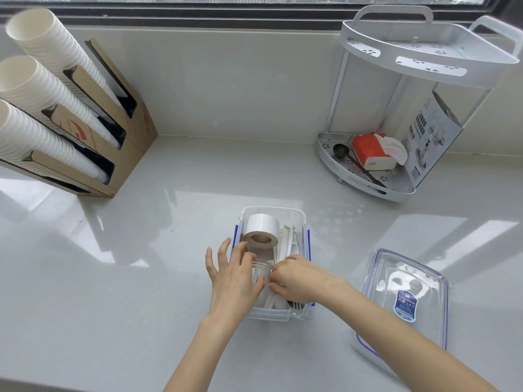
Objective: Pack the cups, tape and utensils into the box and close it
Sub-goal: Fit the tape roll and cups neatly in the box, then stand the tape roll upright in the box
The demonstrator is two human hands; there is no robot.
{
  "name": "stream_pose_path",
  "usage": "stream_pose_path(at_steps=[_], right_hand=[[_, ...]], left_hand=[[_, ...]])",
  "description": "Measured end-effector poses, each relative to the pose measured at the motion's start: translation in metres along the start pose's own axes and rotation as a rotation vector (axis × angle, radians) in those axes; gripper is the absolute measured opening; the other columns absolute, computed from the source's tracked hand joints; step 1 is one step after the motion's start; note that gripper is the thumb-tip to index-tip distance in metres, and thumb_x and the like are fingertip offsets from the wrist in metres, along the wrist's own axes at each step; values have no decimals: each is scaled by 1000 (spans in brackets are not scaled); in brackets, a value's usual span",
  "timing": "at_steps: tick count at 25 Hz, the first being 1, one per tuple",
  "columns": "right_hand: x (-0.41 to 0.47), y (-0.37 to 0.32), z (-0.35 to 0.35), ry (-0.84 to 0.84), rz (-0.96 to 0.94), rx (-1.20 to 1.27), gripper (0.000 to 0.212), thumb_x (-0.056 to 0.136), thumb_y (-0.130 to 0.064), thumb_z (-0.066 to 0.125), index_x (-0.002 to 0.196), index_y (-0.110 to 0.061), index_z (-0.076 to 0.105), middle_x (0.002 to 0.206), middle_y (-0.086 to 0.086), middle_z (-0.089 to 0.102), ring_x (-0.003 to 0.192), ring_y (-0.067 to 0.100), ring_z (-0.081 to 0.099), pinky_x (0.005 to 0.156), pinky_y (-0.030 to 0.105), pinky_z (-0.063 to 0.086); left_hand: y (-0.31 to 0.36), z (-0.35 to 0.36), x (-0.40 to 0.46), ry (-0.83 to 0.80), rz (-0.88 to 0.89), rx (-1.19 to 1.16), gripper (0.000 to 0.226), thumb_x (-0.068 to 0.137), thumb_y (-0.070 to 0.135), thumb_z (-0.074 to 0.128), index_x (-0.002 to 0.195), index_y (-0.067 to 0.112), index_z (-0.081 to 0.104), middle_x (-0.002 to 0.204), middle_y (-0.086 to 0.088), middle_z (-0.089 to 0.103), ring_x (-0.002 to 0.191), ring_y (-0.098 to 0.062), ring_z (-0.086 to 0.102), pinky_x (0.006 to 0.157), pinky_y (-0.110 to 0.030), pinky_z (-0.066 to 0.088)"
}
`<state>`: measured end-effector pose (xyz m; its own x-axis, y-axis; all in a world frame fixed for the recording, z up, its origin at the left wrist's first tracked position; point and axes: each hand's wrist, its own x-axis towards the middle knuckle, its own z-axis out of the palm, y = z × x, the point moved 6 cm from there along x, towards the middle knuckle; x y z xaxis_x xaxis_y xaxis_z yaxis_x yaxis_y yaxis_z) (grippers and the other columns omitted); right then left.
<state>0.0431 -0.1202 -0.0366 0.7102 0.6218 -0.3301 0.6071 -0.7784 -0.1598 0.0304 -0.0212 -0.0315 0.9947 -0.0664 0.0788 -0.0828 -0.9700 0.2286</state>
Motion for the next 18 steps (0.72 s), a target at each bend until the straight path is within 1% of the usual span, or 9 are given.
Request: stream_pose_path(at_steps=[2,4,6,7,9,11,13,16,18], right_hand=[[-2,2,-3,32,10,69,40,95,-22,32,83,2,62,90,17,66,88,35,59,87,38,40],[-5,2,-4,48,17,113,37,94,-21,34,75,1,58,83,18,63,83,36,59,78,39,43],[-7,4,-5,57,23,135,34,94,-21,35,71,-4,53,85,19,64,82,36,58,74,40,45],[-7,5,-5,59,30,147,34,94,-22,35,71,-4,54,85,18,64,81,34,57,73,40,45],[-7,6,-5,56,47,175,36,95,-23,35,77,-1,57,86,15,62,79,28,54,70,36,43],[-7,8,-8,77,62,229,37,95,-25,35,85,1,61,92,13,62,83,27,55,72,36,43],[-9,13,-16,166,100,321,34,95,-25,37,91,-3,62,97,11,61,85,26,56,75,37,46],[-8,29,-34,373,228,440,23,95,-25,41,107,-10,54,108,7,55,88,23,56,78,38,50],[-1,37,-40,407,307,457,31,93,-26,45,121,-13,46,120,6,47,98,26,58,79,39,51]], left_hand=[[-4,-1,-2,-8,-29,-14,17,74,30,64,83,16,66,125,-2,59,135,-33,32,104,-42,-13],[-6,-8,-1,18,-44,-35,15,81,27,58,83,15,67,138,-2,49,141,-32,21,104,-42,-17],[-7,-9,1,26,-37,-20,20,87,27,49,93,17,65,150,0,31,145,-27,4,105,-43,-20],[-9,-8,3,-6,-55,-31,22,88,27,45,98,19,64,153,1,23,145,-24,-3,107,-43,-20],[-14,-6,3,-62,-83,-73,24,90,27,42,103,22,61,155,0,17,144,-21,-7,111,-45,-17],[-16,-7,5,-80,-108,-141,25,90,29,42,109,24,58,153,-2,20,144,-20,-3,113,-44,-13],[-17,-9,8,-46,-125,-220,30,89,30,44,118,24,52,149,-2,28,143,-19,7,114,-41,-8],[-15,-17,22,40,-115,-274,43,87,28,49,129,21,43,144,1,36,138,-19,20,114,-38,2],[-13,-20,34,71,-86,-259,48,86,27,50,132,20,39,144,2,36,137,-21,21,113,-38,6]])
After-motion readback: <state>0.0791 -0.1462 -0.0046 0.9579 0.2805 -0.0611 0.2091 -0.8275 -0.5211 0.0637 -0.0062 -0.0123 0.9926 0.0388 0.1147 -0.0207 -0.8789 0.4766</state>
